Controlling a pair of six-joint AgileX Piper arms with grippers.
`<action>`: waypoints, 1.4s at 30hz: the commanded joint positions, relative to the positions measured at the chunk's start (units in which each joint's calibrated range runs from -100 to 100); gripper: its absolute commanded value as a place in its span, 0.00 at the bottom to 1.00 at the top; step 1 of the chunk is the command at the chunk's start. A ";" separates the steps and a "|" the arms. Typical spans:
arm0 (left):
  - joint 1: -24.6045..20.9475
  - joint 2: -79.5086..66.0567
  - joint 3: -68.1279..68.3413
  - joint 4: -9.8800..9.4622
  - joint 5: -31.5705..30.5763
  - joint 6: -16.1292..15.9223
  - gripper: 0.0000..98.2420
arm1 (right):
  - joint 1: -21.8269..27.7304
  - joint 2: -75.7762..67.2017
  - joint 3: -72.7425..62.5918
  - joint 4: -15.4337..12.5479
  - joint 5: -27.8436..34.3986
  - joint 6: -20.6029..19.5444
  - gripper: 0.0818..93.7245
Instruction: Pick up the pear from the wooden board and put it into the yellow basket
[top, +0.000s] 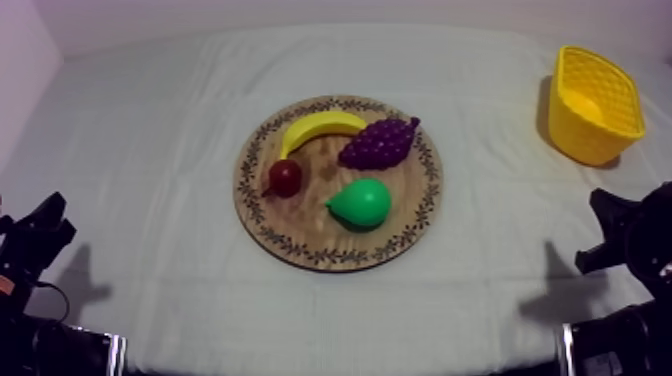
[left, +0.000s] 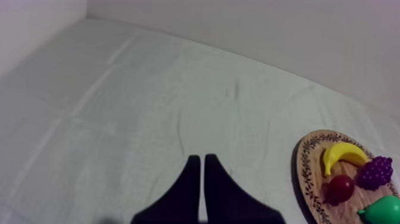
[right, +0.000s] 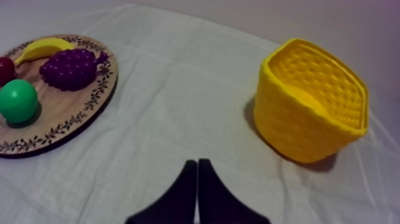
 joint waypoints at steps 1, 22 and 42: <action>0.00 -0.02 -0.05 -0.01 0.01 -0.01 0.00 | -0.01 -0.03 0.01 0.02 -0.06 -0.07 0.00; 0.00 -0.02 -0.05 -0.01 0.01 -0.01 0.00 | -0.10 -0.03 0.01 0.15 0.15 1.73 0.00; 0.00 -0.02 -0.05 -0.01 0.01 -0.01 0.00 | 3.07 32.77 -40.99 -6.13 7.79 -0.29 0.00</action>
